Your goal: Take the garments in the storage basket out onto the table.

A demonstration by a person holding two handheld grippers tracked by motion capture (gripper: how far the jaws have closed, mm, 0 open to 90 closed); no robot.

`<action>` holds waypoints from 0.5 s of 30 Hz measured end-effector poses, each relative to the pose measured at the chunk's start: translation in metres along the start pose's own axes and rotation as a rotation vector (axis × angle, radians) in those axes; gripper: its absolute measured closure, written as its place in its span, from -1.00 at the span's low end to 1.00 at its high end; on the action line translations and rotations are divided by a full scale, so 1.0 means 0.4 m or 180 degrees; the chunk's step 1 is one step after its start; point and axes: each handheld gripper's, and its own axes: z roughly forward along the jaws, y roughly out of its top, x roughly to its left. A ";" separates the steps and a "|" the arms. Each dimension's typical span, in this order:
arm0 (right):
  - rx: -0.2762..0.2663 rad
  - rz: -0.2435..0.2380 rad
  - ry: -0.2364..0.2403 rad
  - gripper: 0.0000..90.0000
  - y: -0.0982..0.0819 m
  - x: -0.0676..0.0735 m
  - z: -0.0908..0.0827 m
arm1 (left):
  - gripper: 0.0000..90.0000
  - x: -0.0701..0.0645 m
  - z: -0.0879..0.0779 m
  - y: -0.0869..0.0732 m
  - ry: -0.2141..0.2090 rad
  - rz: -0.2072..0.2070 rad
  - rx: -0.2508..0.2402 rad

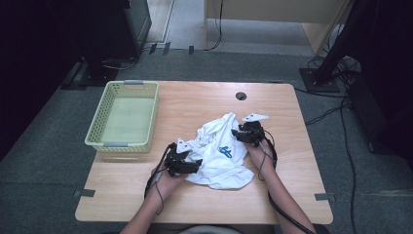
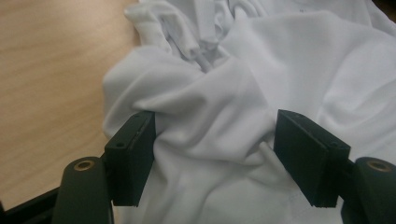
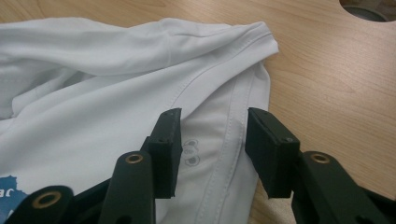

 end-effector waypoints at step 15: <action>0.0037 0.0072 0.0059 0.14 -0.011 -0.001 -0.030 | -0.32 0.042 0.014 0.073 0.0024 -0.0018 -0.0062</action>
